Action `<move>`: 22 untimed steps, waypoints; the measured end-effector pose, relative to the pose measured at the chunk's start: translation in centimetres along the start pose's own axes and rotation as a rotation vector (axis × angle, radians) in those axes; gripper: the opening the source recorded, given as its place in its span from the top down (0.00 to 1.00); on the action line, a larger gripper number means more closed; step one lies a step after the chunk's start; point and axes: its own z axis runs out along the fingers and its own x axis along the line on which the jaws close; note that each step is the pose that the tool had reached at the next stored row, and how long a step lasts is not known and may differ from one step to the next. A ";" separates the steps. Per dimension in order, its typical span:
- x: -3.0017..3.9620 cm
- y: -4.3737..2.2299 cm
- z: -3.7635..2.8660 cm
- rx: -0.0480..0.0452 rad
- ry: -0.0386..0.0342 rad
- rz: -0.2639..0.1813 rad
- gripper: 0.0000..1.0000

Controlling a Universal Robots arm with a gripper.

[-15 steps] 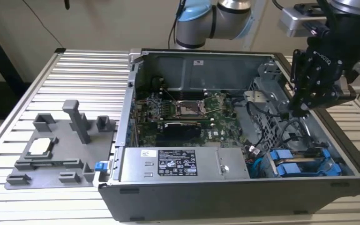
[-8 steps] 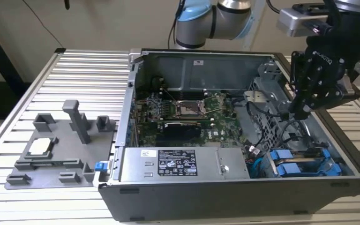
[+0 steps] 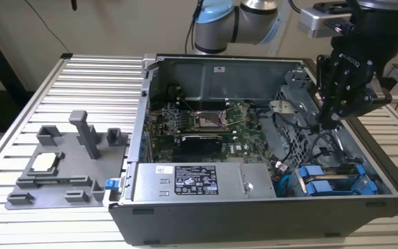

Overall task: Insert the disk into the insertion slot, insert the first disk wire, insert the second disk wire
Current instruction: 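Insert the second disk wire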

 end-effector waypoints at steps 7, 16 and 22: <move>-0.46 0.97 -0.10 0.0169 0.0359 -0.004 0.74; -1.14 2.22 0.01 0.0435 0.0553 -0.013 0.74; -1.28 2.71 0.37 0.0655 0.0655 -0.029 0.74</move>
